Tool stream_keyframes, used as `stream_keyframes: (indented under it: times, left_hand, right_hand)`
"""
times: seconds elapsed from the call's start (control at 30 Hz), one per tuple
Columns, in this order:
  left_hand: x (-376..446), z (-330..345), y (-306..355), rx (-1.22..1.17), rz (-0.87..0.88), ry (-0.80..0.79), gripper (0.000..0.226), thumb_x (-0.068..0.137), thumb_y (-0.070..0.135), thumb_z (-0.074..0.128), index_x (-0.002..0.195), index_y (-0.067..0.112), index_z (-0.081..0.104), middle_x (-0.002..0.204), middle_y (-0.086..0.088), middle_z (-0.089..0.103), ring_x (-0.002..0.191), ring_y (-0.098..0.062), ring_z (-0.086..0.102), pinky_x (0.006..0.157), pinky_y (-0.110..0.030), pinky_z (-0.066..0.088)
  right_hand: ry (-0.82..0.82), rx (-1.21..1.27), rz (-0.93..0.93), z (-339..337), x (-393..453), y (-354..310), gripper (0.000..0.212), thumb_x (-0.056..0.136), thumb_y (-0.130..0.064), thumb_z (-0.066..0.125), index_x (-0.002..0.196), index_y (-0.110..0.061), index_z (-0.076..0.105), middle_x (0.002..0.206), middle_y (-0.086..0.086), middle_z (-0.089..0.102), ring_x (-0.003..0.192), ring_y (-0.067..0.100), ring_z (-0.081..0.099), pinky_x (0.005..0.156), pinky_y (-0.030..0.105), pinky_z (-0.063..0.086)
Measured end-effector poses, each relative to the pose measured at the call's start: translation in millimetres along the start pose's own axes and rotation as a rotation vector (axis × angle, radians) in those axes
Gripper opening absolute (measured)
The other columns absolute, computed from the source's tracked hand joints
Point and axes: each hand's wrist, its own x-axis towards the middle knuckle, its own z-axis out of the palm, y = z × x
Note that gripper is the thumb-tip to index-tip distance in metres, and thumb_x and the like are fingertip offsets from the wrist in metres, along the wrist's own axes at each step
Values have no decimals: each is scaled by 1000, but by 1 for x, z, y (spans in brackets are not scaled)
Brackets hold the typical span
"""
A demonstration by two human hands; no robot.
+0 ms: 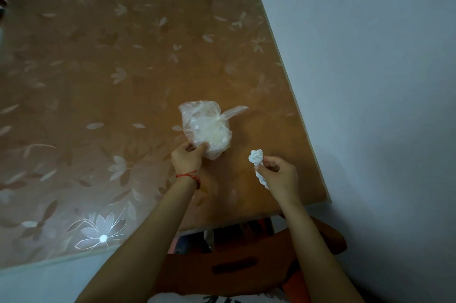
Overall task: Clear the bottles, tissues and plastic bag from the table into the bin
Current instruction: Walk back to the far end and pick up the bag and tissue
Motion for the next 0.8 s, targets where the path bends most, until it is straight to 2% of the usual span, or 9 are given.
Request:
stream_keyframes:
  times: [0.07,0.13,0.2,0.27,0.4,0.53,0.63,0.73,0.8]
  left_hand:
    - [1,-17,1,-43,-11,3,28,70,13,74,96,5,68,91,-12,69,88,-26,66,83,-43,54]
    - [0,-33,2,-78,5,14,20,70,12,74,90,12,70,90,-11,70,87,-26,67,81,-42,55]
    - [-2,-50,5,-110,27,35,15,70,11,74,76,23,68,84,-6,70,83,-23,68,73,-36,56]
    - [-4,-67,7,-119,50,68,20,71,12,74,69,29,65,81,-2,71,76,-16,68,64,-29,54]
    - [-5,-102,10,-110,79,111,11,72,15,73,74,23,66,81,-4,70,73,-17,67,63,-28,54]
    - [-12,-133,9,-188,108,169,18,73,10,73,87,19,67,78,-1,68,70,-12,66,58,-22,54]
    - [-20,-154,6,-229,101,239,21,73,10,73,94,13,68,81,-3,69,72,-13,67,60,-23,54]
    - [-34,-171,0,-265,108,319,21,74,12,72,95,9,68,81,0,69,70,-7,66,55,-16,53]
    - [-46,-181,-6,-277,104,387,19,75,14,72,93,12,68,80,2,68,68,-5,66,55,-21,55]
  right_hand:
    - [-19,9,-9,7,-2,-6,20,79,-24,70,98,-21,69,77,-16,66,70,0,64,57,12,49]
    - [-34,26,-15,16,-5,-13,18,79,-24,70,97,-21,69,76,-11,69,66,2,65,54,15,48]
    - [-45,48,-29,26,-9,-20,16,79,-21,70,95,-20,69,73,-7,69,59,1,63,50,14,45]
    - [-50,47,-51,36,-13,-28,12,78,-20,71,90,-22,69,68,-10,67,55,-2,62,47,11,45]
    - [-95,115,-76,57,-21,-40,11,79,-17,70,90,-17,69,56,-9,63,44,1,56,42,13,41]
    - [-177,136,-138,75,-28,-53,8,79,-14,70,86,-18,68,47,-10,61,40,2,53,40,15,40]
    - [-227,114,-179,86,-32,-62,10,78,-12,71,82,-21,67,54,-8,63,39,0,54,39,12,40]
    - [-316,96,-233,93,-36,-70,18,78,-11,71,76,-28,66,54,-12,64,45,-4,58,42,8,42]
    - [-380,73,-264,98,-39,-75,24,78,-10,71,72,-33,64,51,-13,63,45,-5,57,42,7,41]
